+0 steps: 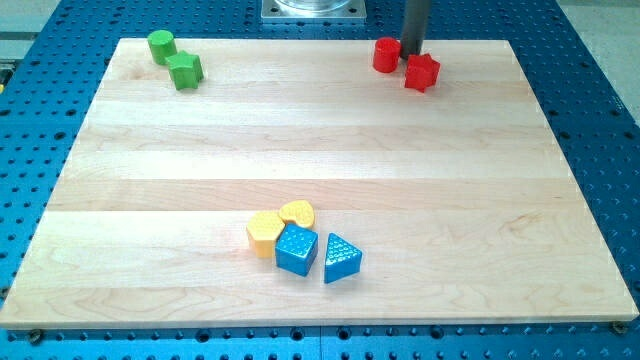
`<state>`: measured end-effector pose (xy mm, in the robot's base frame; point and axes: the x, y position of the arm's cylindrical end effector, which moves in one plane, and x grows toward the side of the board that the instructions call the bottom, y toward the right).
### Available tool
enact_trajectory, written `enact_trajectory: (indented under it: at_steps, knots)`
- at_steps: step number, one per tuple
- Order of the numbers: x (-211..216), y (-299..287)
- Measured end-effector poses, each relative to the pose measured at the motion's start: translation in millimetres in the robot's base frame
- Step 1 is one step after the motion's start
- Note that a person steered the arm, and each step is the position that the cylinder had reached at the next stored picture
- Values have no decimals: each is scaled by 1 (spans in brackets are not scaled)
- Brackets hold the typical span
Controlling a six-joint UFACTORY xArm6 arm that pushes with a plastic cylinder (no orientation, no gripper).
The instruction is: Place the red blocks vertically on the right side of the board
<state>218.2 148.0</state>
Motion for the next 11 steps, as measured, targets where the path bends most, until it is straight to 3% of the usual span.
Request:
enact_trajectory:
  at_steps: [2, 5, 6, 7, 9, 10, 11]
  knots:
    - [-20, -32]
    - [48, 34]
    - [112, -20]
    - [101, -56]
    - [196, -104]
    - [221, -78]
    - [170, -78]
